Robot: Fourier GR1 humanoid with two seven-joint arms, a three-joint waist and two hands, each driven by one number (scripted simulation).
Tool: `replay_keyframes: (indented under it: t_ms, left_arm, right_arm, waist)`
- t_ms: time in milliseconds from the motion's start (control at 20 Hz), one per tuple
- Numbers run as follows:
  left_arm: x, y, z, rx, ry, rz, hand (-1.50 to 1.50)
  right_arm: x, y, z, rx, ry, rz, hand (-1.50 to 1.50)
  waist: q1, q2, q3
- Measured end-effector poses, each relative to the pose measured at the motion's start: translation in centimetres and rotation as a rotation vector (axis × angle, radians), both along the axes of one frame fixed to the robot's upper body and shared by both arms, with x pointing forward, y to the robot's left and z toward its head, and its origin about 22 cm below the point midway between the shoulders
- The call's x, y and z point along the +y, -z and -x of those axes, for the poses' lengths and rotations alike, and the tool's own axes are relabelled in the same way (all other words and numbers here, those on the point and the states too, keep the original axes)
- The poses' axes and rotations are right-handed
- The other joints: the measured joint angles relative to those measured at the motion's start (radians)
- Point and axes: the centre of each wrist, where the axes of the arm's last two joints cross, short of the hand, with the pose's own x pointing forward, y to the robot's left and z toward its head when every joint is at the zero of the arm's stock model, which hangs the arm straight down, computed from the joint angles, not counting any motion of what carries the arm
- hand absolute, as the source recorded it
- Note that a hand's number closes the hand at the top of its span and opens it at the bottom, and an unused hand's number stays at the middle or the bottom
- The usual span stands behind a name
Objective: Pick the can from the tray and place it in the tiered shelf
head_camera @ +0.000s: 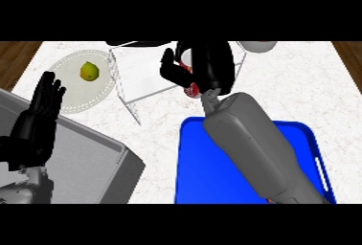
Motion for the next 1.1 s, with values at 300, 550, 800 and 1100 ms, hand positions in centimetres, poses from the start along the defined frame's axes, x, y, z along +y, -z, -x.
replay_keyframes:
  t_ms: [300, 550, 800, 1100]
  left_arm:
    - [-0.3, 0.0, 0.1, -0.001, -0.009, -0.009, 0.00]
    - [-0.6, -0.3, -0.4, 0.007, 0.000, -0.004, 0.00]
    - [-0.7, -0.2, -0.5, 0.008, 0.012, -0.005, 0.00]
    - [-0.9, -0.3, -0.9, 0.008, 0.011, -0.005, 0.00]
  right_arm:
    - [0.3, 2.6, -2.8, -0.032, 0.008, -0.021, 1.50]
    - [0.0, 3.0, -5.1, -0.032, 0.022, -0.022, 1.50]
    - [-0.5, 3.4, -6.6, 0.004, 0.032, -0.111, -1.50]
    - [-0.7, 3.6, -7.9, 0.041, -0.007, -0.164, -1.50]
  waist:
    - [0.008, 0.002, 0.000]
    - [0.012, 0.004, -0.001]
    - [0.019, 0.005, 0.000]
    - [0.023, 0.005, 0.000]
